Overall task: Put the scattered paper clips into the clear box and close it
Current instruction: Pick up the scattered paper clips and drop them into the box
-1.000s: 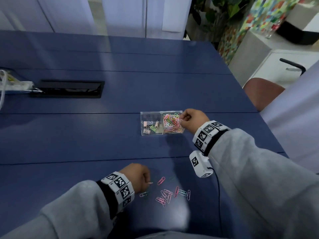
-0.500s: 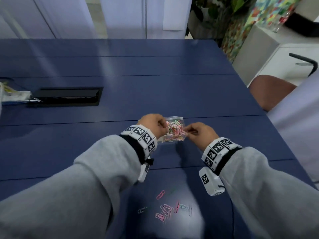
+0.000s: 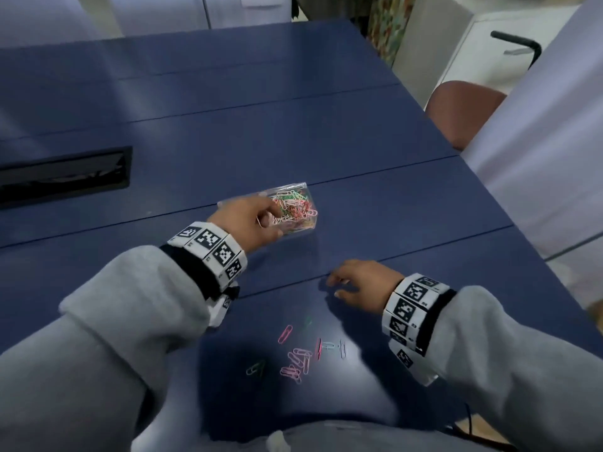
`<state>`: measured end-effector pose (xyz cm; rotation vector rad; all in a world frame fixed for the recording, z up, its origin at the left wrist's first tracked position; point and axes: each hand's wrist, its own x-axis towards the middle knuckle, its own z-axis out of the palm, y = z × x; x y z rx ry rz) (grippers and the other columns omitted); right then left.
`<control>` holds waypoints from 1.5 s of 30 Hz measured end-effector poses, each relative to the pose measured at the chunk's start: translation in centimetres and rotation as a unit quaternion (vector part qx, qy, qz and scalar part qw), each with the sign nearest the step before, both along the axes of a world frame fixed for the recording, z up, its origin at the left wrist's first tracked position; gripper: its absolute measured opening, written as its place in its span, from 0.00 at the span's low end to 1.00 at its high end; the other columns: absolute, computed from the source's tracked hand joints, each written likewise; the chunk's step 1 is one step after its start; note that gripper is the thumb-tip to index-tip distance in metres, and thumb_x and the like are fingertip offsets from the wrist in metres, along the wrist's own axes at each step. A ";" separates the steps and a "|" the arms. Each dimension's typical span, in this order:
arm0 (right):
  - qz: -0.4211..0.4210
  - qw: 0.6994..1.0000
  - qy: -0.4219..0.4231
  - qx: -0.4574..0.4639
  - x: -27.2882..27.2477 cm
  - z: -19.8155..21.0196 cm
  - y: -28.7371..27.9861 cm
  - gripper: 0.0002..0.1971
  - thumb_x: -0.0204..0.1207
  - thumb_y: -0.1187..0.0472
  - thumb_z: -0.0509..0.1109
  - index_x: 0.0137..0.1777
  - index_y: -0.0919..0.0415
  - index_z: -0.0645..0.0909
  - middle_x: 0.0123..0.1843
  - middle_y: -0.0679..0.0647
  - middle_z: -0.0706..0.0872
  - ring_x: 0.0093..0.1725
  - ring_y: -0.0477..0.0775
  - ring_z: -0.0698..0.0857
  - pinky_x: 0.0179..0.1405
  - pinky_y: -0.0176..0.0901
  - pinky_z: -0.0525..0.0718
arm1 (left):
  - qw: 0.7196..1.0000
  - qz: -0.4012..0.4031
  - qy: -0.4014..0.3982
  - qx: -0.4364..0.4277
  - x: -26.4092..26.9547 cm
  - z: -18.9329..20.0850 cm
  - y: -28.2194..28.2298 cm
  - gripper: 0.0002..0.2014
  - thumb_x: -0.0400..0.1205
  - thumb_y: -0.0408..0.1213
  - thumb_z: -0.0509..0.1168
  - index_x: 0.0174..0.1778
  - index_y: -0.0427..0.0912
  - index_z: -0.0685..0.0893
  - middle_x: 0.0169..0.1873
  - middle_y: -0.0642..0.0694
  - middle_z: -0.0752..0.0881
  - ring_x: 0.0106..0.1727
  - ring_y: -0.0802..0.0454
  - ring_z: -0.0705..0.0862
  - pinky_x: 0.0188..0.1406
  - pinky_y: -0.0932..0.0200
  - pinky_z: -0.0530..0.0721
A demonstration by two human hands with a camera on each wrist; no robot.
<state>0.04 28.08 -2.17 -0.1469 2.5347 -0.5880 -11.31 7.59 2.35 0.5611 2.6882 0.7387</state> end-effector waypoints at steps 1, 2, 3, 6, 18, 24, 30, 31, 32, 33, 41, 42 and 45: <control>0.033 0.999 -0.007 0.005 0.4 -0.1 -0.8 0.16 0.76 0.58 0.66 0.65 0.54 0.79 0.65 0.54 0.80 0.64 0.56 0.80 0.66 0.47 0.76 | 0.999 -0.040 -0.013 -0.014 1.5 0.0 -0.8 0.13 0.74 0.38 0.72 0.55 0.48 0.85 0.35 0.57 0.77 0.38 0.56 0.77 0.48 0.62 0.78; 0.065 0.998 -0.009 0.006 0.7 -0.2 -1.5 0.18 0.76 0.59 0.65 0.66 0.53 0.78 0.67 0.53 0.79 0.67 0.56 0.78 0.68 0.47 0.75 | 0.996 -0.080 -0.033 -0.034 3.0 -0.1 -1.6 0.15 0.75 0.36 0.71 0.58 0.48 0.84 0.38 0.55 0.78 0.40 0.55 0.77 0.49 0.62 0.78; 0.095 0.995 -0.011 0.007 1.0 -0.2 -2.2 0.19 0.76 0.60 0.64 0.68 0.53 0.76 0.70 0.53 0.77 0.69 0.56 0.76 0.69 0.46 0.74 | 0.990 -0.116 -0.058 -0.060 4.4 -0.2 -2.3 0.17 0.76 0.35 0.69 0.61 0.49 0.83 0.43 0.53 0.78 0.42 0.54 0.78 0.51 0.63 0.77; 0.156 0.987 -0.021 0.043 1.8 -0.4 -3.8 0.23 0.78 0.61 0.62 0.74 0.52 0.70 0.77 0.53 0.69 0.75 0.56 0.69 0.74 0.47 0.69 | 0.967 -0.177 -0.117 -0.138 8.3 -1.5 -4.0 0.23 0.76 0.31 0.64 0.68 0.50 0.78 0.58 0.49 0.78 0.57 0.51 0.80 0.58 0.65 0.74; 0.155 0.985 -0.011 0.076 7.8 -1.6 -3.6 0.30 0.74 0.69 0.58 0.77 0.53 0.65 0.79 0.51 0.65 0.76 0.57 0.67 0.74 0.46 0.69 | 0.964 -0.126 -0.156 -0.177 13.9 -6.6 -6.0 0.35 0.76 0.37 0.68 0.78 0.52 0.62 0.67 0.46 0.73 0.66 0.46 0.78 0.67 0.53 0.78; 0.071 0.996 -0.025 0.046 8.2 -1.7 -2.7 0.25 0.75 0.66 0.63 0.73 0.52 0.71 0.72 0.54 0.71 0.70 0.57 0.74 0.69 0.44 0.73 | 0.961 -0.150 -0.142 -0.184 12.5 -6.2 -3.8 0.36 0.78 0.38 0.68 0.80 0.51 0.60 0.67 0.43 0.76 0.68 0.45 0.76 0.66 0.56 0.74; 0.031 0.999 -0.014 0.009 7.7 -2.2 -4.0 0.23 0.73 0.67 0.64 0.69 0.53 0.75 0.65 0.56 0.76 0.64 0.58 0.78 0.64 0.41 0.73 | 0.961 -0.161 -0.120 -0.189 13.0 -6.0 -1.6 0.32 0.76 0.38 0.70 0.76 0.48 0.68 0.65 0.42 0.78 0.67 0.43 0.78 0.65 0.55 0.76; 0.034 0.999 -0.015 0.008 7.7 -2.1 -4.2 0.23 0.73 0.66 0.65 0.69 0.53 0.75 0.65 0.56 0.76 0.64 0.58 0.79 0.64 0.41 0.73 | 0.963 -0.161 -0.118 -0.183 13.4 -6.1 -1.5 0.31 0.75 0.41 0.71 0.74 0.48 0.69 0.64 0.43 0.77 0.66 0.43 0.78 0.65 0.54 0.77; 0.041 0.999 -0.014 0.013 7.7 -2.0 -4.3 0.23 0.74 0.65 0.65 0.70 0.52 0.74 0.66 0.56 0.75 0.64 0.58 0.78 0.64 0.41 0.73 | 0.964 -0.158 -0.118 -0.178 13.8 -6.1 -1.4 0.32 0.73 0.43 0.72 0.73 0.48 0.70 0.64 0.44 0.75 0.64 0.43 0.79 0.64 0.53 0.79; 0.050 0.999 -0.012 0.018 7.6 -2.0 -4.4 0.23 0.74 0.64 0.66 0.70 0.52 0.74 0.66 0.56 0.75 0.65 0.58 0.78 0.64 0.43 0.73 | 0.965 -0.155 -0.116 -0.178 14.2 -6.1 -1.4 0.33 0.71 0.46 0.73 0.72 0.48 0.70 0.64 0.45 0.74 0.63 0.44 0.80 0.62 0.53 0.80; 0.112 0.993 0.017 0.042 7.0 -1.9 -5.4 0.17 0.74 0.56 0.70 0.63 0.53 0.78 0.66 0.56 0.75 0.66 0.59 0.74 0.62 0.52 0.78 | 0.963 -0.159 -0.109 -0.190 14.8 -6.2 -1.5 0.26 0.70 0.42 0.76 0.61 0.43 0.74 0.60 0.43 0.74 0.60 0.43 0.79 0.57 0.51 0.78; 0.113 0.993 0.025 0.036 6.9 -1.9 -5.6 0.14 0.74 0.57 0.69 0.60 0.55 0.79 0.64 0.56 0.76 0.65 0.59 0.75 0.60 0.51 0.78 | 0.964 -0.157 -0.116 -0.183 14.8 -6.2 -1.5 0.23 0.72 0.41 0.75 0.60 0.43 0.76 0.60 0.43 0.75 0.60 0.43 0.80 0.57 0.54 0.78; 0.105 0.994 0.026 0.018 6.7 -2.2 -6.0 0.08 0.73 0.59 0.69 0.51 0.58 0.81 0.58 0.58 0.78 0.59 0.61 0.78 0.57 0.51 0.79 | 0.965 -0.158 -0.124 -0.170 14.8 -6.3 -1.7 0.15 0.75 0.38 0.71 0.57 0.42 0.80 0.59 0.43 0.78 0.59 0.44 0.80 0.55 0.58 0.76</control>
